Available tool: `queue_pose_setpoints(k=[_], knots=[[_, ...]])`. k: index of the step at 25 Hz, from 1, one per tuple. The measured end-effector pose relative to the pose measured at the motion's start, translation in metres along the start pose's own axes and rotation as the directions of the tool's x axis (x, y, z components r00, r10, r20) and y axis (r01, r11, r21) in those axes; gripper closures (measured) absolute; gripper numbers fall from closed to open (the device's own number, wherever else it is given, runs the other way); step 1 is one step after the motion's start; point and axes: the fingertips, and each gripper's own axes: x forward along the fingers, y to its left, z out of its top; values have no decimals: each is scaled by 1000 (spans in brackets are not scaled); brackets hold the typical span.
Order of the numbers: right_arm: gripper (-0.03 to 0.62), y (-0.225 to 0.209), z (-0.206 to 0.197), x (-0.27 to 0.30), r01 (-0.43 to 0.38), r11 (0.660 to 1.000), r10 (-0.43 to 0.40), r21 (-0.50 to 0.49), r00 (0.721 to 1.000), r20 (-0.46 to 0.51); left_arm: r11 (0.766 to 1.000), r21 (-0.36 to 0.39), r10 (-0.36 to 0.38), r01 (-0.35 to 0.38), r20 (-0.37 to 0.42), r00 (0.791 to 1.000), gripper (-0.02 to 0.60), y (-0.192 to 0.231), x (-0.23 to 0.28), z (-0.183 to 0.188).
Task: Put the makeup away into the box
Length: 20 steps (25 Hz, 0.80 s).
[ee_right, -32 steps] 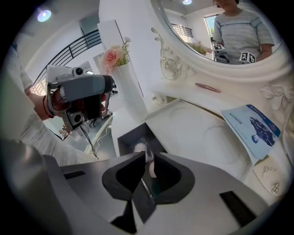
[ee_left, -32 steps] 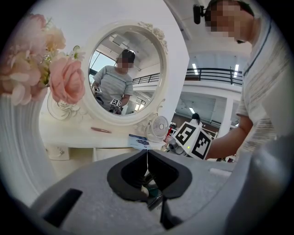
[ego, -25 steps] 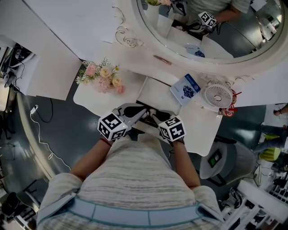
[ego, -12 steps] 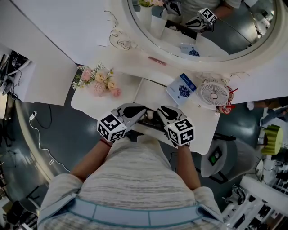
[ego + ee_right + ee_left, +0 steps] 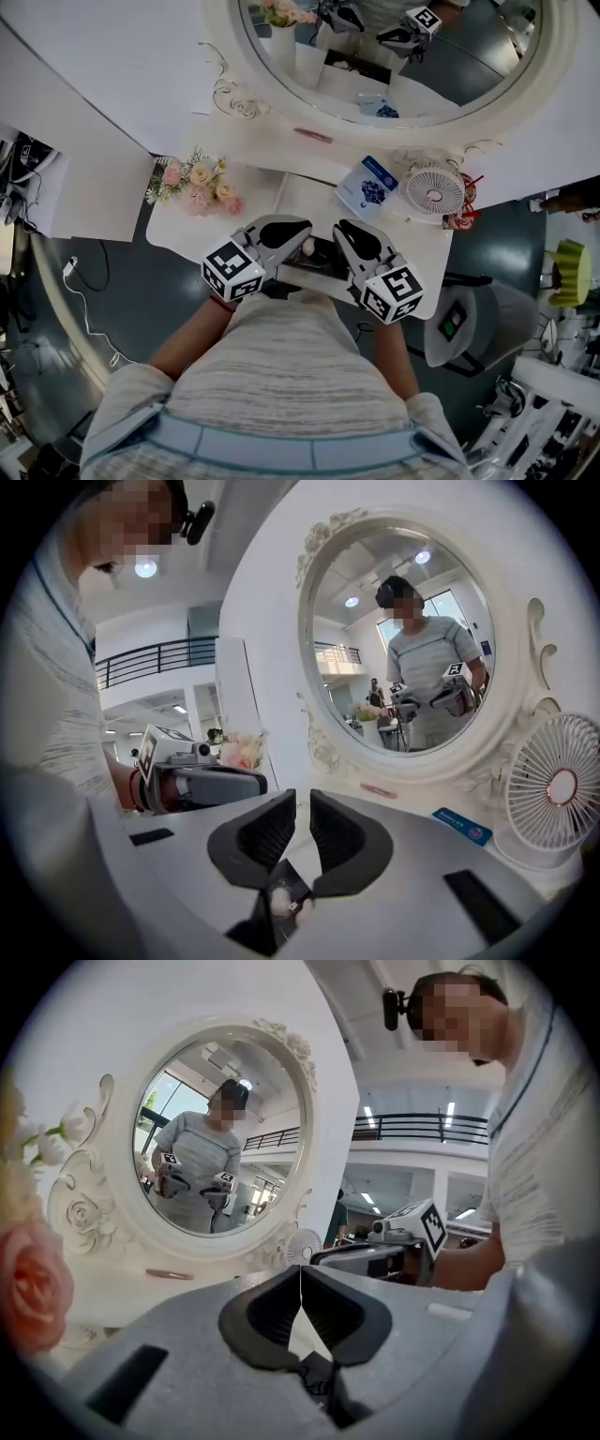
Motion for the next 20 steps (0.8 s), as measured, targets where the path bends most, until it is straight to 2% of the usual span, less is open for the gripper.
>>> queue_pose_setpoints(k=[8,12,20], knots=[[585,-3,30,-18,39,999,-40,6,990,135,996,68,-53,51,34,998,568,-17,4,35],[586,-4,34,-20,62,998,-62,7,987,149,995,79,-71,68,38,997,568,-22,6,42],[586,-2,33,-21,45,999,-48,21,988,149,993,83,-87,86,16,996,568,-29,8,38]])
